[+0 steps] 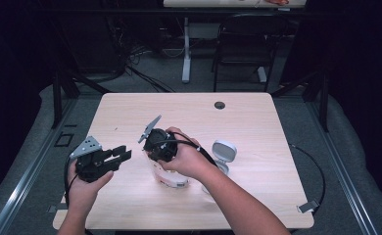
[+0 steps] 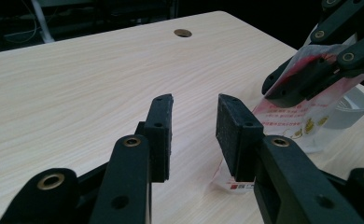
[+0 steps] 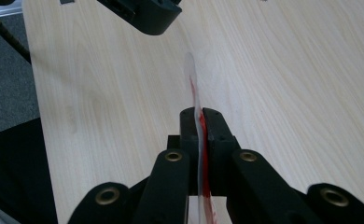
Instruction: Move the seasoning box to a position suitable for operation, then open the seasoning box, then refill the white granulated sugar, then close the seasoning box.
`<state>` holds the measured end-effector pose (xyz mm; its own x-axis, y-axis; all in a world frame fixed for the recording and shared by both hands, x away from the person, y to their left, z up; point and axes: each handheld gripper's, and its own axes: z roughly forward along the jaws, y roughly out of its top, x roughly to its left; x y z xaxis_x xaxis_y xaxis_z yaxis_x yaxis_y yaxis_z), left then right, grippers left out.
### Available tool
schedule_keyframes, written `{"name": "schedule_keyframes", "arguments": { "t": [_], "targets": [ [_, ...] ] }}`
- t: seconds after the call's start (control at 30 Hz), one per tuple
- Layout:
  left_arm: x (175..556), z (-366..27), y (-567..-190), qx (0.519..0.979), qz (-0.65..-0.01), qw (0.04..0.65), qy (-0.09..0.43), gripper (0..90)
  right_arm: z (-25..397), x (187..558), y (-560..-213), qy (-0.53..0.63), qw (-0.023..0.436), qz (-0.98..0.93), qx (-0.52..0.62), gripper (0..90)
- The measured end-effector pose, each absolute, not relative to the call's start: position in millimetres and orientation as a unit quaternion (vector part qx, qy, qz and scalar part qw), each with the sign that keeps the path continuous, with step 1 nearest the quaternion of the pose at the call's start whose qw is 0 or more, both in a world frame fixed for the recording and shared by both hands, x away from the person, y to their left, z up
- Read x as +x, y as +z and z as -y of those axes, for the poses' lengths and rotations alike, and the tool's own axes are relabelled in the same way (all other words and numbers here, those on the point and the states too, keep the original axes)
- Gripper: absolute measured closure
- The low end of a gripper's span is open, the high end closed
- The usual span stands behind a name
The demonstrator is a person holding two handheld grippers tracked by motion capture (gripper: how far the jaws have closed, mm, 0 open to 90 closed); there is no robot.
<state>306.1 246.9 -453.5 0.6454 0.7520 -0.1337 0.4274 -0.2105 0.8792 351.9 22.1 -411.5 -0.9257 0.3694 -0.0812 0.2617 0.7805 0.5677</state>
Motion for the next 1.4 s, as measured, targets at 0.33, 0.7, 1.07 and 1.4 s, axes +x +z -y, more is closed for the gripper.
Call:
{"name": "schedule_keyframes", "arguments": {
  "t": [0.33, 0.7, 1.07, 1.4],
  "targets": [
    [305.9, -246.2, -454.0, 0.761, -0.388, 0.494, 0.162, 66.5, -19.1, 352.3, -410.4, 0.283, 0.096, -0.940, 0.165, 89.6],
    [306.0, -245.6, -454.7, 0.762, -0.388, 0.493, 0.162, 66.5, -14.7, 348.3, -407.3, 0.293, 0.098, -0.939, 0.155, 90.0],
    [307.1, -244.4, -457.0, 0.766, -0.386, 0.488, 0.162, 63.9, -10.4, 344.8, -399.5, 0.311, 0.089, -0.935, 0.148, 90.0],
    [308.0, -240.4, -461.6, 0.775, -0.380, 0.480, 0.153, 60.1, 2.6, 342.4, -390.2, 0.329, 0.076, -0.929, 0.152, 90.0]
  ]
}}
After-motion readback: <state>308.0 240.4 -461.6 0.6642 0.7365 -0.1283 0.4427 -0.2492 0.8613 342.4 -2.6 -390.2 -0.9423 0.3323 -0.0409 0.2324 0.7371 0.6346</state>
